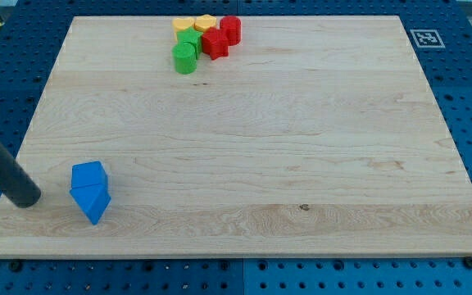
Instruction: Separate the blue cube and the blue triangle
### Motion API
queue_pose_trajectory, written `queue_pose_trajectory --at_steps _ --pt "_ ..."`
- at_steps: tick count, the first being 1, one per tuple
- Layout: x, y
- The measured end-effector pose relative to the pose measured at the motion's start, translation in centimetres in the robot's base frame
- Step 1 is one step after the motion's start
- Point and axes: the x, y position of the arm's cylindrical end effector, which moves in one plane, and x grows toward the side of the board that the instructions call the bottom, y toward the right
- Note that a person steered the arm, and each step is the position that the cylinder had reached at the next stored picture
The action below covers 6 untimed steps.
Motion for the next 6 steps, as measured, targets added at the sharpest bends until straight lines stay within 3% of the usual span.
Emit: queue_pose_trajectory --at_steps 4,6 --pt "-0.9 9.2" --pt "4.1 1.5"
